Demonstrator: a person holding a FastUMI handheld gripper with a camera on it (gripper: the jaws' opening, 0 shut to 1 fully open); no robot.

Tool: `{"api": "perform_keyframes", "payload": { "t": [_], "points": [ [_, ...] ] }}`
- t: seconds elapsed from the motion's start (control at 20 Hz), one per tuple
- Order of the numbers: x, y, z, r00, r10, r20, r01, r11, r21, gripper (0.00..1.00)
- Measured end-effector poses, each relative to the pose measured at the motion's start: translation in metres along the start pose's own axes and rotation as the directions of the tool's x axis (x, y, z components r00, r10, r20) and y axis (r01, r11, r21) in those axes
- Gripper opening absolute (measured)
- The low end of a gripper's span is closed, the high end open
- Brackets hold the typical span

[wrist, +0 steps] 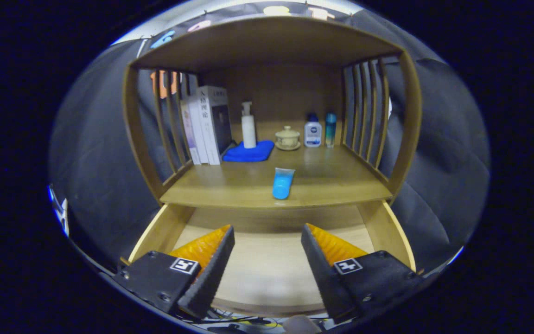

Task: Pull open the drawer, take out the items inside it, and place them on the countertop above the cabinet.

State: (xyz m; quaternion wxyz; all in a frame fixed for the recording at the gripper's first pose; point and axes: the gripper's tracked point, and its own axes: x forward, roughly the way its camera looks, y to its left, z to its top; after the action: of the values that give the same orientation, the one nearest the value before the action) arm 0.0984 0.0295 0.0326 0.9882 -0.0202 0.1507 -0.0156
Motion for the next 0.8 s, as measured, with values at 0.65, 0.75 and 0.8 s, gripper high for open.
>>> {"api": "perform_keyframes", "payload": {
  "t": [0.65,0.75,0.8],
  "points": [
    [-0.078,-0.013,-0.115,0.957,-0.073,0.280,0.070,0.997,0.020,0.99],
    [-0.071,-0.016,-0.141,0.965,-0.082,0.248,0.077,0.997,0.032,0.99],
    [-0.065,-0.014,-0.152,0.970,-0.071,0.232,0.066,0.997,0.029,0.99]
  ]
}}
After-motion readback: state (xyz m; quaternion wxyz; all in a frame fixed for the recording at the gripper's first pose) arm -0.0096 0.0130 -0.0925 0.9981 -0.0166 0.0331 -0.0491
